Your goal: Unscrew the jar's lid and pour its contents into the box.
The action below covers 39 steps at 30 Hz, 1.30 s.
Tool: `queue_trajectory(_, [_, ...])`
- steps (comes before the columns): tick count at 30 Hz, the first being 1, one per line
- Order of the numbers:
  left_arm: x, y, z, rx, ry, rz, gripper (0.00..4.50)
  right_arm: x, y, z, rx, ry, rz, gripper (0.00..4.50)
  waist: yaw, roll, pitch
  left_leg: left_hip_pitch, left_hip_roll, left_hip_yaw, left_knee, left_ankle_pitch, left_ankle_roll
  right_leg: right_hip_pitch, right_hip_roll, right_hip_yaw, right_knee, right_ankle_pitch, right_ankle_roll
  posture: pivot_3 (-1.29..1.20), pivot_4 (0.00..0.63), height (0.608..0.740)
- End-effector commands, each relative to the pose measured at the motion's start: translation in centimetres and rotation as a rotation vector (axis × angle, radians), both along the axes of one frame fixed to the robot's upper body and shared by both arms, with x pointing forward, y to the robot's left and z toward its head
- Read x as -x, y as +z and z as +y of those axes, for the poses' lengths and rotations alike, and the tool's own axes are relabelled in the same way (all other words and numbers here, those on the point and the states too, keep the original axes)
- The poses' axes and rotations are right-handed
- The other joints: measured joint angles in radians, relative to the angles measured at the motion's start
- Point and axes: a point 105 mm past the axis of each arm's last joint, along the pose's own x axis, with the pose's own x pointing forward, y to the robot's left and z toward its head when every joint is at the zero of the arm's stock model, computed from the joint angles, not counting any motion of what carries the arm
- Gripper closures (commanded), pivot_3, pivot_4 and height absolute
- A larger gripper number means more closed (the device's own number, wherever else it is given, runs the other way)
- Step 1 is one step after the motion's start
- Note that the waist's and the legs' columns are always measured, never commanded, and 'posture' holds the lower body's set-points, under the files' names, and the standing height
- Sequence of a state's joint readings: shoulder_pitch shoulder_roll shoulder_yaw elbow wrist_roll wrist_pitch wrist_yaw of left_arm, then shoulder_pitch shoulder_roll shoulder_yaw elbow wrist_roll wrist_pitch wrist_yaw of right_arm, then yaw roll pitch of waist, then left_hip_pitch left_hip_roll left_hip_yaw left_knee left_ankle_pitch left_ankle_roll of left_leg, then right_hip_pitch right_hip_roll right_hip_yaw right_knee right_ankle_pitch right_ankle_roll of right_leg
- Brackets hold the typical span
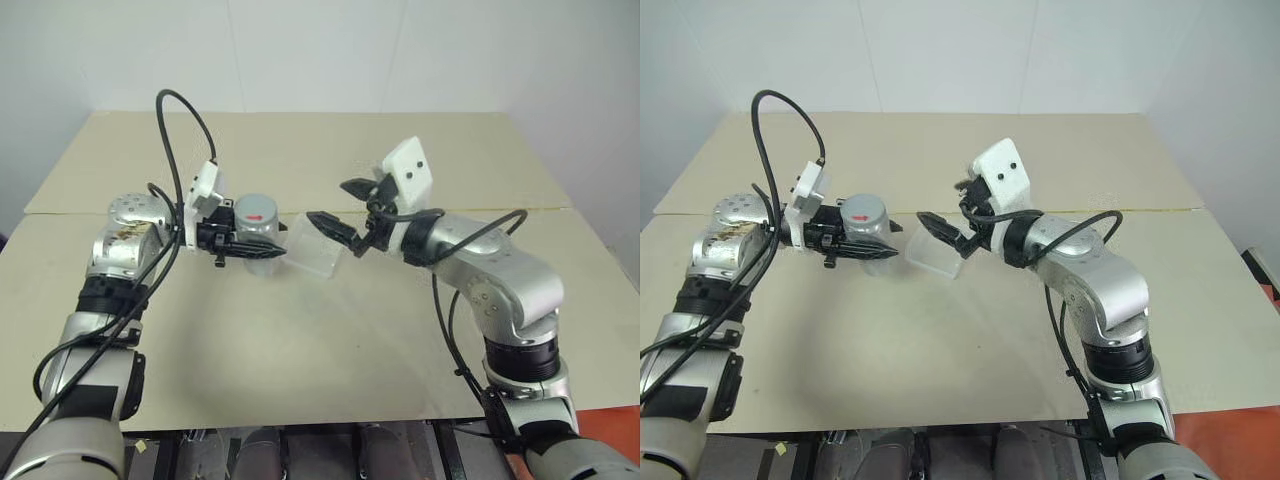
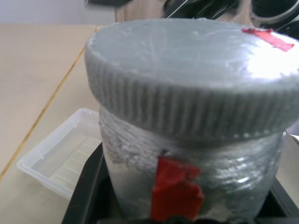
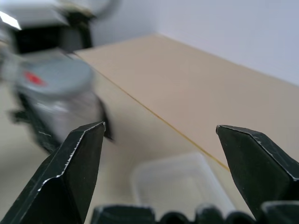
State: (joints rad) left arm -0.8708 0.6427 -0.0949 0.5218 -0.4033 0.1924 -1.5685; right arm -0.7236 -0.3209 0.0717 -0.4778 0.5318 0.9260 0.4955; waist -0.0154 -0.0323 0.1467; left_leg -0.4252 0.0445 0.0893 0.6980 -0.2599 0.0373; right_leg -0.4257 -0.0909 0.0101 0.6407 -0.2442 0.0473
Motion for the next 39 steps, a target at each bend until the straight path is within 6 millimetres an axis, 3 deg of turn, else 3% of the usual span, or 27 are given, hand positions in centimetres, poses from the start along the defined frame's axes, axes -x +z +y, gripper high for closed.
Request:
queue_trajectory(1, [-0.5, 1.3, -0.6, 0.012, 0.0, -0.051, 2.56, 2.1, 2.5, 1.7, -0.051, 0.113, -0.076, 0.05, 0.0, 0.0, 0.0, 0.0, 0.0, 0.0, 0.0, 0.0, 0.0, 0.0, 0.0, 0.0, 0.0, 0.0, 0.0, 0.0, 0.15, 0.74])
queue_trajectory(9, [-0.8, 1.6, -1.6, 0.021, -0.021, -0.064, 2.56, -1.1, 1.8, 4.7, 0.032, -0.02, -0.089, 0.05, -0.001, 0.0, 0.0, 0.0, 0.0, 0.002, 0.0, 0.0, 0.0, 0.0, 0.0, 0.0, 0.0, 0.0, 0.0, 0.0, 0.15, 0.74])
queue_trajectory(16, [-0.7, 1.6, -1.4, 0.021, -0.022, -0.064, 2.56, -2.3, 1.4, 5.2, 0.048, -0.068, -0.09, 0.05, -0.002, 0.0, 0.0, 0.0, 0.0, 0.001, 0.0, 0.003, -0.004, 0.0, 0.0, 0.0, 0.0, 0.0, 0.0, 0.0, 0.15, 0.74])
queue_trajectory(39, [-0.2, 1.6, 0.2, 0.016, 0.013, -0.057, 2.56, -2.2, 0.7, -0.6, 0.012, -0.157, -0.046, 0.05, 0.0, 0.0, 0.0, 0.0, 0.0, 0.0, 0.0, 0.0, -0.001, 0.0, 0.0, 0.0, 0.0, 0.0, 0.0, 0.0, 0.15, 0.74])
